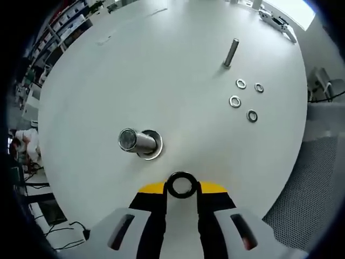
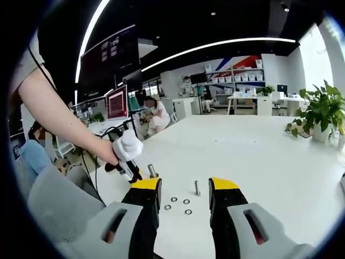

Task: Place the washer onto the threaded stud by aligning its center hole with the stud, sliding it down to the base, and recovering from edge contact or off-axis alignment until the washer reaches the visible bottom stop.

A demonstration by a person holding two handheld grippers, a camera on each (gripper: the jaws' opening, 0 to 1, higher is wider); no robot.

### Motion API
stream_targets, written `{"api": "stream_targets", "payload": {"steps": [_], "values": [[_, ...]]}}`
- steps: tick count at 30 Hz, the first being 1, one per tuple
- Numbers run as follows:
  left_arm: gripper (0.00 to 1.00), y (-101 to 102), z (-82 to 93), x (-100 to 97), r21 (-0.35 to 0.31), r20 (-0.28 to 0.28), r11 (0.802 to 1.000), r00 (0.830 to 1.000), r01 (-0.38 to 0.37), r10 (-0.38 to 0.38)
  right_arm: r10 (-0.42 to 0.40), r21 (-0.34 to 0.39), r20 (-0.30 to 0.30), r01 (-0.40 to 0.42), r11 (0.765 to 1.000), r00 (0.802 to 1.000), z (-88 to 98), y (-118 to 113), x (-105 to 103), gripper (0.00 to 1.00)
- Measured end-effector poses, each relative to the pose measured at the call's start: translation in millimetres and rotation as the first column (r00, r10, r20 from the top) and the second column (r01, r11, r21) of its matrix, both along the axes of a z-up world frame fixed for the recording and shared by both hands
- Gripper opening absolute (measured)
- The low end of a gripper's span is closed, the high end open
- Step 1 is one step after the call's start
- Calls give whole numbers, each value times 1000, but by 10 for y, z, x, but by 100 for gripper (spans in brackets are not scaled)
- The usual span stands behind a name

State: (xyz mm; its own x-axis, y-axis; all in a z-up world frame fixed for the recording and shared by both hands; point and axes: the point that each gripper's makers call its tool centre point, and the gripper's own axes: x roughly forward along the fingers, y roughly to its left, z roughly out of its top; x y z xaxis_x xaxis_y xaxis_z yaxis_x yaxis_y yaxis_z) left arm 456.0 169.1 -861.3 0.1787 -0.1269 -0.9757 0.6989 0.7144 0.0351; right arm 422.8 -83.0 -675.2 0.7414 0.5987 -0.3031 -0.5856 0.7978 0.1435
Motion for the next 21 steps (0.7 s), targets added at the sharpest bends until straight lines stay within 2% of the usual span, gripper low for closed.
{"api": "stream_targets", "payload": {"steps": [6, 13, 17, 21], "values": [[19, -35, 52, -14, -12, 13, 1000, 1000, 11, -10, -6, 1, -2, 6, 1000, 1000, -5, -16, 7, 38], [19, -120, 245, 32, -65, 57, 998, 998, 0, 4, 3, -1, -3, -3, 1000, 1000, -13, 7, 0, 38], [19, -73, 285, 41, -61, 70, 998, 998, 7, -3, 2, 0, -4, -2, 1000, 1000, -10, 3, 2, 38], [19, -62, 397, 77, -76, 88, 997, 996, -9, 15, -1, 1, -4, 1, 1000, 1000, -12, -1, 8, 38]]}}
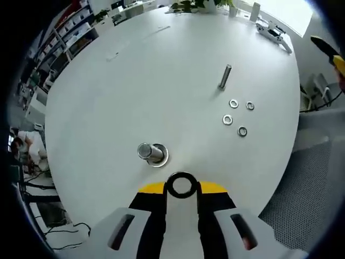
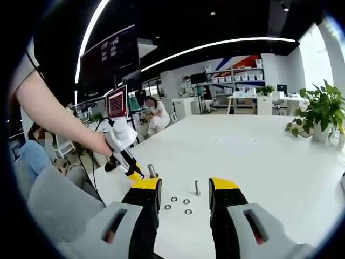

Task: Place the washer onto the threaded stud by aligning its center hole with the stud, sliding it down to the base, and recovering from edge contact or off-axis alignment until the washer reaches the visible bottom stop.

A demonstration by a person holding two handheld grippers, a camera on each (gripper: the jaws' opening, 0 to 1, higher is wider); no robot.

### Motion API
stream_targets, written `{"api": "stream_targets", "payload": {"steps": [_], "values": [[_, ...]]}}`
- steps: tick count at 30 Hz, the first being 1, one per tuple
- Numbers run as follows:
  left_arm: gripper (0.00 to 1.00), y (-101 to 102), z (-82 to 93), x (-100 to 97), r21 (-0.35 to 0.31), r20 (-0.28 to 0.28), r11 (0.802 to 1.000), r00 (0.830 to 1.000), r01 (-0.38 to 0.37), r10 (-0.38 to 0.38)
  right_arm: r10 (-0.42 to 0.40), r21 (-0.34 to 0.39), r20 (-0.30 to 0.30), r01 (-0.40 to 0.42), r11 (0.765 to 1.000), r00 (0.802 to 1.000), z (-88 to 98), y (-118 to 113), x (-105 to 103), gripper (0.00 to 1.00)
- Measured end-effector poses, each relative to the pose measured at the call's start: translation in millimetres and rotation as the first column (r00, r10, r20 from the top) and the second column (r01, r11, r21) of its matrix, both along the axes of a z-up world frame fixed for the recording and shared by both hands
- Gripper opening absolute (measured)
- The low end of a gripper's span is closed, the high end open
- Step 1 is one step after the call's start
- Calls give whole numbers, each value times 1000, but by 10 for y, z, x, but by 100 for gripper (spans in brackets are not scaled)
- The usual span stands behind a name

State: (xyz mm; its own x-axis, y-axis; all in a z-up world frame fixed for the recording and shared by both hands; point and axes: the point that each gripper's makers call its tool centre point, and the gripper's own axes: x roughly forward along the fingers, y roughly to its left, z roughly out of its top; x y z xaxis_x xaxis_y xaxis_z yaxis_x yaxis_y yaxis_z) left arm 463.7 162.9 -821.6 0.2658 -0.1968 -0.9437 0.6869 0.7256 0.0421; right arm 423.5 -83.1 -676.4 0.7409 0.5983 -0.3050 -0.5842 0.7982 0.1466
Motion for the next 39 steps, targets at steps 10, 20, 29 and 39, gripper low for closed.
{"api": "stream_targets", "payload": {"steps": [10, 20, 29, 39], "values": [[19, -8, 169, 106, 9, 44, 999, 999, 32, -32, -4, 8, -7, 4, 1000, 1000, -8, -11, -1, 38], [19, 24, 351, 236, 5, 82, 1000, 996, 19, -20, 4, 7, -2, -4, 1000, 1000, 3, 6, -6, 38], [19, 60, 404, 388, 14, 93, 1000, 996, 12, -13, 6, 14, -5, -6, 1000, 1000, 0, 11, -8, 38], [19, 1, 376, 472, 42, 72, 998, 996, 44, -47, 0, 16, -5, 0, 1000, 1000, 3, -2, 3, 38]]}}
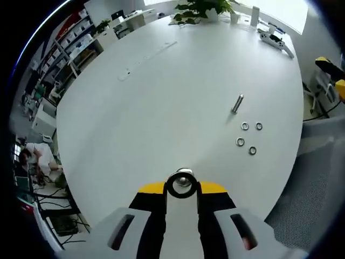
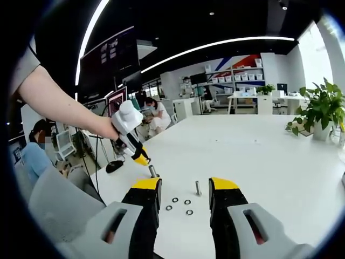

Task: Place the washer onto the threaded stud by aligning its center hole with the stud, sliding it down to the base, and recovering from edge contact or off-axis alignment until the washer reaches the visible bottom stop.

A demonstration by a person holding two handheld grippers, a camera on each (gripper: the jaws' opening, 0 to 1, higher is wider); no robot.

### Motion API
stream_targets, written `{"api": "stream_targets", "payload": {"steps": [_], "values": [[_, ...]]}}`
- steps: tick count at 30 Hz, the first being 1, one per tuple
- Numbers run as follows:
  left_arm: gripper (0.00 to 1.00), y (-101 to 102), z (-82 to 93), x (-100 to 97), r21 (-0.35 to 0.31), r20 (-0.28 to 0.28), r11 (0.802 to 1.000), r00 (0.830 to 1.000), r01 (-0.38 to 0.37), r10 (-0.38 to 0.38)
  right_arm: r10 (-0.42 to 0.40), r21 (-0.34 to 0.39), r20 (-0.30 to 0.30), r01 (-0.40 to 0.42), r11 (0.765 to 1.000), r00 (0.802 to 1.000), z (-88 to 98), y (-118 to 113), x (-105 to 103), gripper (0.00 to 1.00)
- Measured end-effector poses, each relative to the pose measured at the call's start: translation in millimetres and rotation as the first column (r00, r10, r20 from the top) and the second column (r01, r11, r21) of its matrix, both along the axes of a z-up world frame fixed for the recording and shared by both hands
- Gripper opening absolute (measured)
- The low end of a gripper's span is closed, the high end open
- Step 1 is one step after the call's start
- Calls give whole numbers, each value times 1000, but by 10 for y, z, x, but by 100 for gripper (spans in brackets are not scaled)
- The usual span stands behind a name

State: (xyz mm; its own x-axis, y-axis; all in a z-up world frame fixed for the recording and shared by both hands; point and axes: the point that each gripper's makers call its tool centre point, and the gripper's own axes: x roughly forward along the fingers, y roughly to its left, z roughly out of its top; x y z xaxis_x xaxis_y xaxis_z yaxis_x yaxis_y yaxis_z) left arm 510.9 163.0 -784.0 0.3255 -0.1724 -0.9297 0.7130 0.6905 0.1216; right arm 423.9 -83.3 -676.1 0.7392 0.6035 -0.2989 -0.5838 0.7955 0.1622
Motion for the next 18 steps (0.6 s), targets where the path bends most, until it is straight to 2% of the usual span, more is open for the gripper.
{"api": "stream_targets", "payload": {"steps": [18], "values": [[19, -11, -157, 67, 55, -45, 998, 999, 31, -29, -2, -3, -2, 2, 1000, 1000, -6, -10, 1, 38]]}}
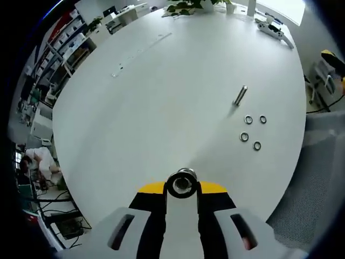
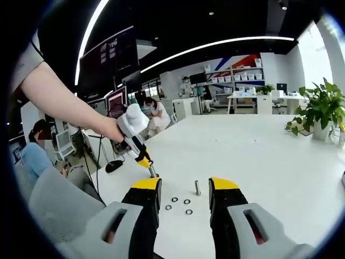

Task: Place the washer onto the threaded stud by aligning its center hole with the stud, sliding it down to the base, and recovering from edge contact or off-axis alignment until the washer reaches the visible bottom stop.

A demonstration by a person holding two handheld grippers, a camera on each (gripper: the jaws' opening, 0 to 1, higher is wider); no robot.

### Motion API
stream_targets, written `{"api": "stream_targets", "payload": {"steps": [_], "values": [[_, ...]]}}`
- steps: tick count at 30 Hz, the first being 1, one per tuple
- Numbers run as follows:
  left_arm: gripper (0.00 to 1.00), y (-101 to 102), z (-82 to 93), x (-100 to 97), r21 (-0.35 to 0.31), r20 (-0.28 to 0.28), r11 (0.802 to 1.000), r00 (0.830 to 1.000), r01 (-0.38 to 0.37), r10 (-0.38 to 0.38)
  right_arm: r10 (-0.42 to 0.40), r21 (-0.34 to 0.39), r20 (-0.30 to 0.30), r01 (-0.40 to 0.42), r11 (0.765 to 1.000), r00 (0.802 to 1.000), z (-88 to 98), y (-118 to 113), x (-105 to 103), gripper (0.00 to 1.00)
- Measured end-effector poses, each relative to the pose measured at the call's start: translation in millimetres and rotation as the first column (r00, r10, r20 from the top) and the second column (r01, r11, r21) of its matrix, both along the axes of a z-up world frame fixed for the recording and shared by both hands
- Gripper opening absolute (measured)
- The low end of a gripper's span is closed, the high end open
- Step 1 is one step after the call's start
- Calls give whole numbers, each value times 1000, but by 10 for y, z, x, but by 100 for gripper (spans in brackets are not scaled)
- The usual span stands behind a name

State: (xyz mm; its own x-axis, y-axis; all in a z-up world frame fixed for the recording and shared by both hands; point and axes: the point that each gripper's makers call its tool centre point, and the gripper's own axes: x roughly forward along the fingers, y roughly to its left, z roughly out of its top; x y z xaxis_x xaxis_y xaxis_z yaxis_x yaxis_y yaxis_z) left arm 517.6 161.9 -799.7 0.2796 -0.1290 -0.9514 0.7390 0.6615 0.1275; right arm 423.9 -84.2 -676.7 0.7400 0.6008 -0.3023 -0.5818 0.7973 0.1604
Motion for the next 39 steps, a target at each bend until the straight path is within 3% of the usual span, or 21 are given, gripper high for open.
{"api": "stream_targets", "payload": {"steps": [9, 23, 39], "values": [[19, 38, -82, -11, 22, -27, 1000, 1000, 3, -2, -3, 4, -3, 3, 1000, 1000, 0, -4, 5, 38], [20, 26, -133, -1, 40, -20, 999, 1000, 10, -9, -3, 8, -4, 3, 1000, 1000, 2, -4, 3, 39], [20, 13, -46, -6, 9, 9, 1000, 1000, -22, 22, 6, 3, -5, -6, 1000, 1000, -3, 15, -13, 39]]}}
